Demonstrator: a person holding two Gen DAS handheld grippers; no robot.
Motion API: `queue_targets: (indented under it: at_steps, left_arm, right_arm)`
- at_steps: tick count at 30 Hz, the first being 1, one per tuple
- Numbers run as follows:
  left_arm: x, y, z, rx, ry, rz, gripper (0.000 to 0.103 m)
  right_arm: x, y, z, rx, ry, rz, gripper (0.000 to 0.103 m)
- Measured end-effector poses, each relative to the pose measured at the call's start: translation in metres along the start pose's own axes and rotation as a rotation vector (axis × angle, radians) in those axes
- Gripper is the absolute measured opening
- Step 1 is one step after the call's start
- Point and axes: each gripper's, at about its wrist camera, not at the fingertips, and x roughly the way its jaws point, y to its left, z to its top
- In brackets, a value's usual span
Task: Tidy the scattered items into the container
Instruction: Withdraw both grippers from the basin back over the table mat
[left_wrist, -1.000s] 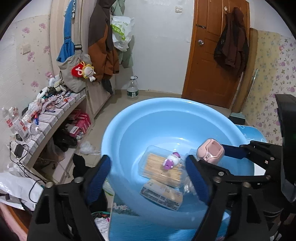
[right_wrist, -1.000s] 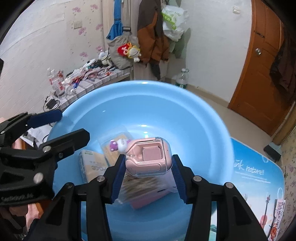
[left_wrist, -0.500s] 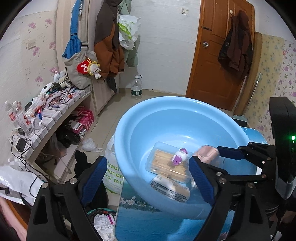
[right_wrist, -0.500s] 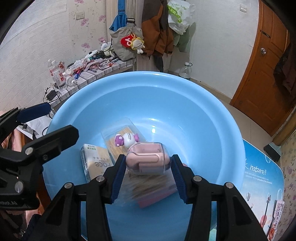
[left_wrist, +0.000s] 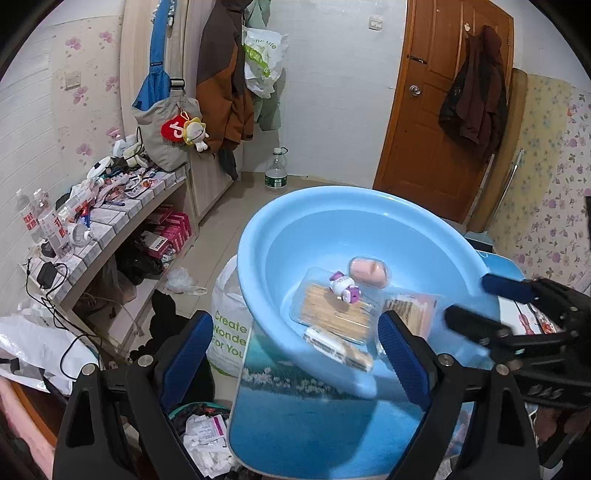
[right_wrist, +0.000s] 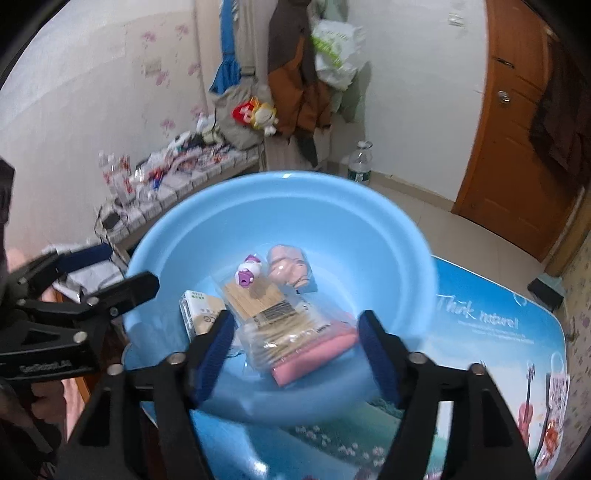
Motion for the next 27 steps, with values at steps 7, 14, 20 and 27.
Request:
queue_targets:
  at_steps: [7,14,20,27]
  left_arm:
    - [-0.02,-0.011,-0.014,-0.006,-0.005,-0.025,0.092]
    - [-0.042,-0.037,-0.04,0.02,-0.01,-0.056,0.094]
    - [-0.056,-0.068,-0.062,0.057,0.005,-0.094,0.094]
    - [-0.068,-0.106,-0.076,0.122,0.01,-0.14,0.097]
  right_arm:
    - [-0.054,-0.011,-0.023,0.081,-0.099,-0.008,0.076]
    - [-0.112,-0.032,-0.08,0.164,-0.191,0.008,0.076]
    - [-0.153,-0.054,-0.129,0.255,-0.262,-0.029,0.076]
    - [-0.173,-0.063,-0.168,0.284,-0.234,-0.103,0.076]
